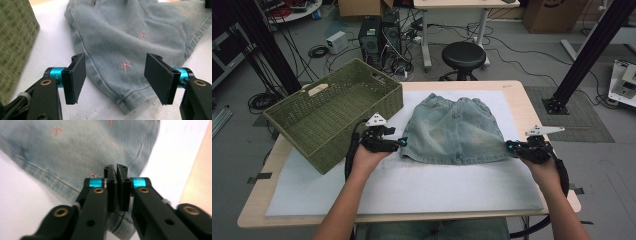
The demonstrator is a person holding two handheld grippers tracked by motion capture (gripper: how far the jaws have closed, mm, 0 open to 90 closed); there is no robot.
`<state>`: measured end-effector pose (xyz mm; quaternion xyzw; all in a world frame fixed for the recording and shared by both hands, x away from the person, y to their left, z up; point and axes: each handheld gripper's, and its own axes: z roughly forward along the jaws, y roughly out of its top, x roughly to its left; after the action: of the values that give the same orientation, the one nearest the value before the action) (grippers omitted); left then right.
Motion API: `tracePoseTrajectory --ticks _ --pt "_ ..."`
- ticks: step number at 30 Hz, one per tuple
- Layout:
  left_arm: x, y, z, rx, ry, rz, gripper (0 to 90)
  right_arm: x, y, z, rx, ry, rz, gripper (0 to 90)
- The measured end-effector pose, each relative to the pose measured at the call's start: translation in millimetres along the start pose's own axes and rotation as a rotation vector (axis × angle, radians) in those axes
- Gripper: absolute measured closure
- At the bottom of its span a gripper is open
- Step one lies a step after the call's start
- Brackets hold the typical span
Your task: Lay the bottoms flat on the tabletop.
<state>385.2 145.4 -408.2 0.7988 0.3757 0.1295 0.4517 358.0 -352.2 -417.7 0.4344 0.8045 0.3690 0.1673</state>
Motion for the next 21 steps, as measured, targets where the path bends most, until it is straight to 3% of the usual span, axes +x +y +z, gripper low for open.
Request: tracePoseTrajectory --ticks 1,3,6,8,9,10,11,12,13,14,16,21 --pt "0.0 -2.5 3.0 0.011 0.0 0.002 33.9 1.1 -1.9 2.0 -0.004 -0.013 0.006 69.3" --pt "0.3 -6.6 7.9 0.044 0.005 0.004 33.9 1.5 -1.1 0.7 -0.012 -0.012 0.008 60.4" --pt "2.1 -12.9 16.2 0.093 0.01 0.004 33.9 0.2 2.2 -4.6 -0.022 -0.009 0.008 51.5" --pt "2.1 -16.7 21.6 0.133 0.003 0.013 36.0 1.1 -1.1 -0.1 0.017 0.012 -0.008 51.0" --pt "1.4 -18.3 24.2 0.153 -0.007 0.025 41.0 2.2 -4.9 7.0 0.062 0.03 -0.018 51.3" --pt "-0.9 -20.5 27.9 0.177 -0.024 0.04 48.2 3.4 -7.5 12.1 0.087 0.047 -0.035 55.1" --pt "-5.1 -22.5 30.0 0.174 -0.016 0.071 55.7 6.3 -10.8 18.2 0.124 0.051 -0.058 60.4" --pt "-8.5 -22.5 29.6 0.165 -0.034 0.091 62.2 9.8 -13.1 20.9 0.114 0.035 -0.093 71.1" --pt "-11.6 -21.1 29.1 0.171 -0.041 0.112 73.2 11.4 -12.1 19.7 0.113 0.057 -0.102 79.5" --pt "-14.5 -18.9 26.6 0.168 -0.031 0.133 76.9 13.1 -9.3 18.4 0.122 0.061 -0.119 82.4" --pt "-13.9 -12.1 15.8 0.133 -0.054 0.112 82.2 17.3 -2.0 9.8 0.099 0.053 -0.16 83.8" --pt "-10.4 18.4 -46.0 -0.089 -0.103 0.079 82.9 20.2 23.3 -36.4 -0.077 0.112 -0.154 84.0"
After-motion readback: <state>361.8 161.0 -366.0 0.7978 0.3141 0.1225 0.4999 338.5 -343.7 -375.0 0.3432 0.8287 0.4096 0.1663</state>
